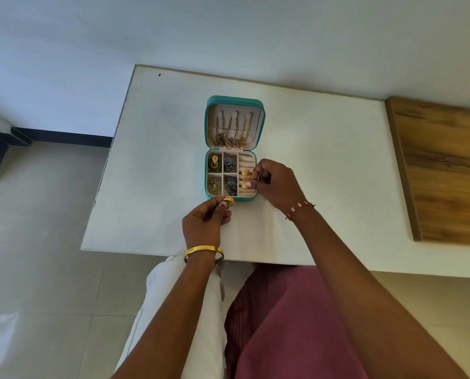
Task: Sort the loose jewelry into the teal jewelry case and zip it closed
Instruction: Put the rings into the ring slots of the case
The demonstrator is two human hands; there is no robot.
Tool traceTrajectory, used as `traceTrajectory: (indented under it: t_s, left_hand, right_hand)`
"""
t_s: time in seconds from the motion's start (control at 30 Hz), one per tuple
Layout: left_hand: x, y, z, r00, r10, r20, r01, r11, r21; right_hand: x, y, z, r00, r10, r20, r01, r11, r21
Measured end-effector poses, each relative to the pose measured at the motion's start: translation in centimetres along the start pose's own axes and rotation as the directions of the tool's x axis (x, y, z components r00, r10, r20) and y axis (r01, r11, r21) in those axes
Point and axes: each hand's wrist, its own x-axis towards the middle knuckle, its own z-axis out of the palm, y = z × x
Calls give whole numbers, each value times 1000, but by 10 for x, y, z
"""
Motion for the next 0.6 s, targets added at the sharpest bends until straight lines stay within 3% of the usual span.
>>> traceTrajectory:
  t_s: [0.13, 0.3, 0.6]
  left_hand:
    - [0, 2, 1, 1000, 13, 11, -12, 1000, -5]
    - [-2, 2, 0, 998, 59, 19, -60, 997, 43]
    - [-4, 2, 1, 995, 92, 38, -96, 988, 119]
  right_hand:
    - [-17, -1, 5, 985, -56, -164, 70, 995, 76]
    - [-44, -8, 27, 994, -80, -68, 89, 987, 135]
    - [-48, -7, 23, 991, -35, -125, 52, 990, 130]
